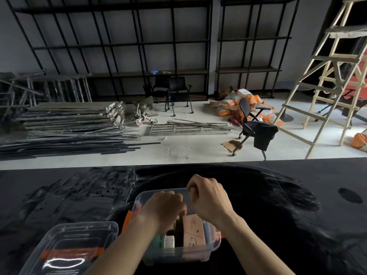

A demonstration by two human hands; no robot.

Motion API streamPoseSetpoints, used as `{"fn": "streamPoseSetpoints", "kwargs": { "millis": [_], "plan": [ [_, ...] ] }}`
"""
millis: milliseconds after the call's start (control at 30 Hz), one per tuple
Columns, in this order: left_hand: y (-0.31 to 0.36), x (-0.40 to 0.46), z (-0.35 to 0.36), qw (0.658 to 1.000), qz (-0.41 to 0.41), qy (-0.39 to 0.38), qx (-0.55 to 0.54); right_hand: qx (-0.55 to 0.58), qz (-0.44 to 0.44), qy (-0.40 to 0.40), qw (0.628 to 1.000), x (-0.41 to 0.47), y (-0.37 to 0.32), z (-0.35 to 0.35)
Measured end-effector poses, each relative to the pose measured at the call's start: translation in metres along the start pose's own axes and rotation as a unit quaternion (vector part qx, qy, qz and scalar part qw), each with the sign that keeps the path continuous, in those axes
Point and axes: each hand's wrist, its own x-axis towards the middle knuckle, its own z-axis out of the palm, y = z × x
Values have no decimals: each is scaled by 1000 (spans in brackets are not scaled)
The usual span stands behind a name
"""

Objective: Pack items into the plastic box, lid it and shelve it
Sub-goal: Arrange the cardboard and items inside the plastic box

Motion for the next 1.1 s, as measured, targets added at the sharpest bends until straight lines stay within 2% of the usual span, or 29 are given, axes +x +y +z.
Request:
{"fn": "streamPoseSetpoints", "kwargs": {
  "millis": [133,233,333,500,633,700,800,933,1000,1100],
  "plan": [
    [-10,-12,-2,982,60,-89,154,-47,26,-166,985,0,-1,10],
    [-27,-29,-4,990,8,-26,136,-88,8,-281,956,6,-17,32],
    [-46,-48,-3,988,0,25,150,-100,17,-369,924,12,-32,49],
    [-61,-68,4,991,-34,39,122,-48,81,-459,884,11,-26,56],
    [-53,-69,13,995,-30,76,56,-28,111,-475,872,9,-16,58],
    [-55,-74,18,986,-82,142,-32,6,123,-496,860,9,-20,60],
    [-56,-79,29,929,-195,241,-201,32,129,-505,853,9,-25,63],
    [-44,-79,52,853,-243,223,-405,81,177,-483,853,7,-30,58],
    [-40,-77,57,820,-253,242,-452,96,182,-455,867,7,-33,52],
    [-40,-75,59,806,-256,264,-463,178,216,-419,864,6,-39,43]
  ]
}}
